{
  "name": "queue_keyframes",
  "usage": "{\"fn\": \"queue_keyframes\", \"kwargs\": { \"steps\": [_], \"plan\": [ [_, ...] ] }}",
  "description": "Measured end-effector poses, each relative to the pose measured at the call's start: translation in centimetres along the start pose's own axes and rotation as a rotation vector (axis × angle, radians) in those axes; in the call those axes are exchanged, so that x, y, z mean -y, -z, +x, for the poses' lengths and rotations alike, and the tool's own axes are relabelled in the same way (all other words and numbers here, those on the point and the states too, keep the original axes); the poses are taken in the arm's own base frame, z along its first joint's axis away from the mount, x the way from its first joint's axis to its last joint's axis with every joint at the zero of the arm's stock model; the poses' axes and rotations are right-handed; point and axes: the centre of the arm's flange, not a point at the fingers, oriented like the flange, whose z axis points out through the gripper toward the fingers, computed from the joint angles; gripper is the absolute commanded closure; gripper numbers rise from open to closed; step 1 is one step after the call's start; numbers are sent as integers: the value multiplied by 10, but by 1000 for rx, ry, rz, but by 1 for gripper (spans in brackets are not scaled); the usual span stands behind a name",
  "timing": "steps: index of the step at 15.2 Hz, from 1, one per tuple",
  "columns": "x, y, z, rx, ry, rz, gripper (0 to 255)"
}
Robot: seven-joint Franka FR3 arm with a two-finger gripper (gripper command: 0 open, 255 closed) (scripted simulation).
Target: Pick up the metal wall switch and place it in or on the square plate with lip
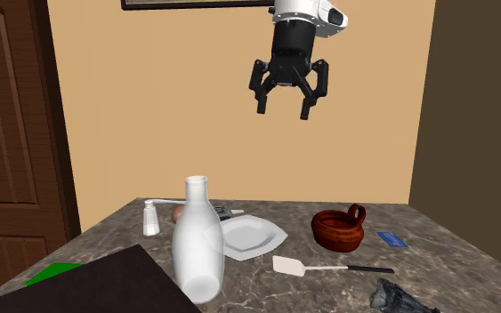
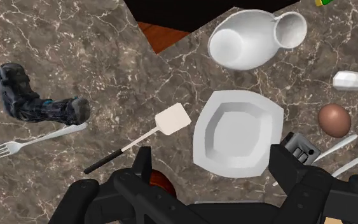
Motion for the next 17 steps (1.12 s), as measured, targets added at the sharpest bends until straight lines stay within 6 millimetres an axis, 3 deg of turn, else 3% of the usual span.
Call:
{"fn": "queue_keyframes", "kwargs": {
  "steps": [6, 17],
  "plan": [
    [25, -55, 63, 48, 130, 45, 0],
    [98, -152, 148, 139, 370, 128, 0]
  ]
}}
